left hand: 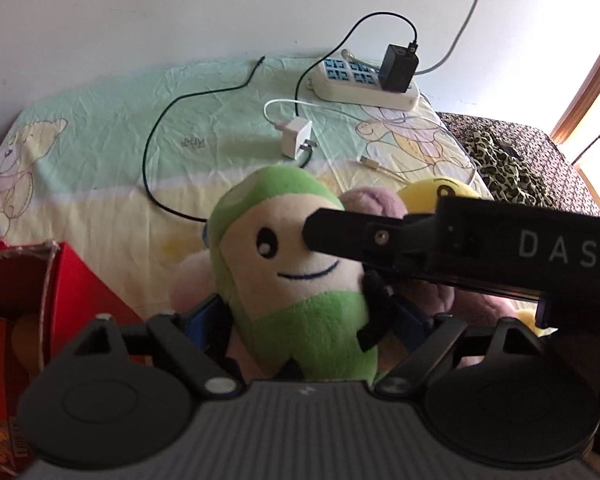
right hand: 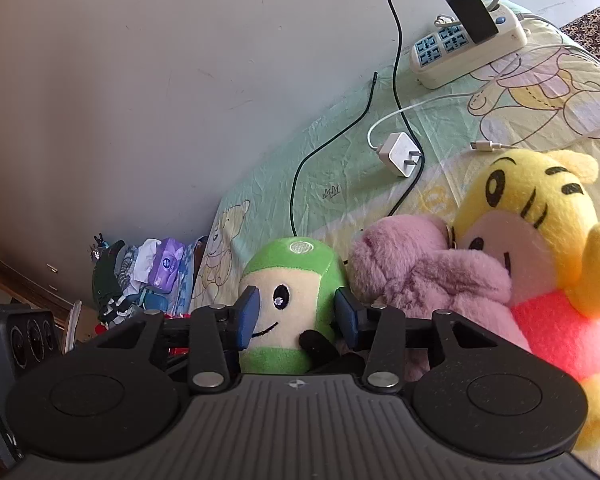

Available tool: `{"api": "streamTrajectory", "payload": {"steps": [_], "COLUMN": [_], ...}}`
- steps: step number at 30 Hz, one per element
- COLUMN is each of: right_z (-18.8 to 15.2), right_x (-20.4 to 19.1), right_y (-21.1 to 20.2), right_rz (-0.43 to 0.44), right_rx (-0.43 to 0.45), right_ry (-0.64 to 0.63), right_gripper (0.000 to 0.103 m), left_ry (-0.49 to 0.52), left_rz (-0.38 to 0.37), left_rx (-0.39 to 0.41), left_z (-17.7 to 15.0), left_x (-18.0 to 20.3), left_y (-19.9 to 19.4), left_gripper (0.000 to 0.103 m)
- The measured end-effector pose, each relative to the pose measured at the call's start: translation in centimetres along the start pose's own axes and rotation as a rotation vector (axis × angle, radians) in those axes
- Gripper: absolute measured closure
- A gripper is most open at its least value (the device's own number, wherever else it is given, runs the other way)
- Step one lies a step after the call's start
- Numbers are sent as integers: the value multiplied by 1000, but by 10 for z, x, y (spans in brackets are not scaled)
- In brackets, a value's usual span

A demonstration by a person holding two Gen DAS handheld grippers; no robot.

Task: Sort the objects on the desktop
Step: 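Lift the green-and-white plush off the bed with both grippers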

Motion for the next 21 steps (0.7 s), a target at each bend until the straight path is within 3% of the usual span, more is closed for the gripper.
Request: {"api": "streamTrajectory", "payload": {"steps": [11,21], "right_z": [3,-13], "right_x": [-3,-33], "right_y": [-4,-45], "right_rz": [21,37], "right_rx": [5,68], "right_ry": [-60,-180], "right_gripper": [60,61], "left_ry": [20,47], "left_rz": [-4,-1], "left_rx": [40,120], "left_z": [5,-2], "left_x": [7,22], "left_y": [-7,-55], "left_gripper": [21,22]}}
Point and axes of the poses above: each gripper's, at about its wrist camera, not at the fingertips, and y roughly the way its jaws point, x to its right, z to its top, the point moved 9 cm from there along y, roughly the way its jaws point, and after that the axes turned 9 degrees about -z, right-handed, at the moved point
